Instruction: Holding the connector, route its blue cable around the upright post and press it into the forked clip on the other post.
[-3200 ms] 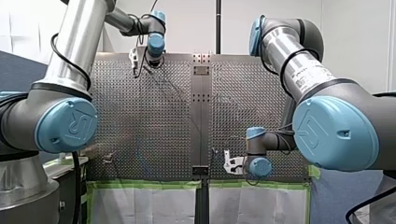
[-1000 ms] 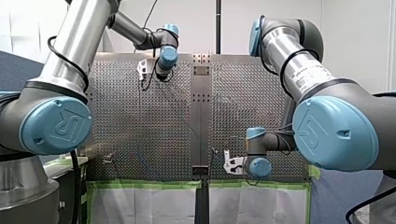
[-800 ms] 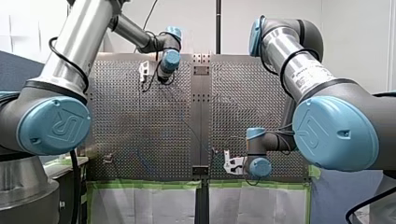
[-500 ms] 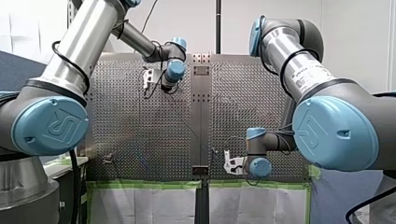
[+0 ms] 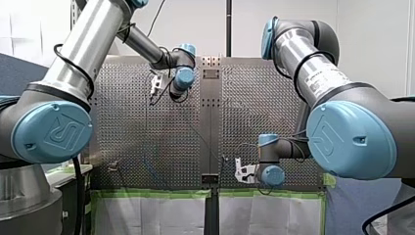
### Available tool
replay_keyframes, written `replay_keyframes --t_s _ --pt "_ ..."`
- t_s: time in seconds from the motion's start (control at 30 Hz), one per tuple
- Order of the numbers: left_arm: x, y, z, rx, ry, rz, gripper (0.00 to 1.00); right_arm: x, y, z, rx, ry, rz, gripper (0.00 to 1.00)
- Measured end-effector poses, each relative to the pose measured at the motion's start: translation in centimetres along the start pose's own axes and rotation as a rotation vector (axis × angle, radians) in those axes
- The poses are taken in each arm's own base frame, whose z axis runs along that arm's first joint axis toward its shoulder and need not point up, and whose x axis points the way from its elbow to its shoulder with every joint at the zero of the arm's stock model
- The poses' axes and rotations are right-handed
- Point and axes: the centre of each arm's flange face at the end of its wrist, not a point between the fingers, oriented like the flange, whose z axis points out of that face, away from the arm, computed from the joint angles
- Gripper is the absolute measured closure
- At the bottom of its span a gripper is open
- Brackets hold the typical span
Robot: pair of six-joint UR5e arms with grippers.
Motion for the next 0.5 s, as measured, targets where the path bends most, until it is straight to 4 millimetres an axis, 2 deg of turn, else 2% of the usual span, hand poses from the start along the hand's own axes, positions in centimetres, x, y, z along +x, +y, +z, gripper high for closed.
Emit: replay_keyframes --t_s 0.5 --pt "2.2 -0.1 -0.1 -0.009 0.001 0.136 0.01 0.0 -0.1 0.0 0.002 -0.002 -0.004 1.00"
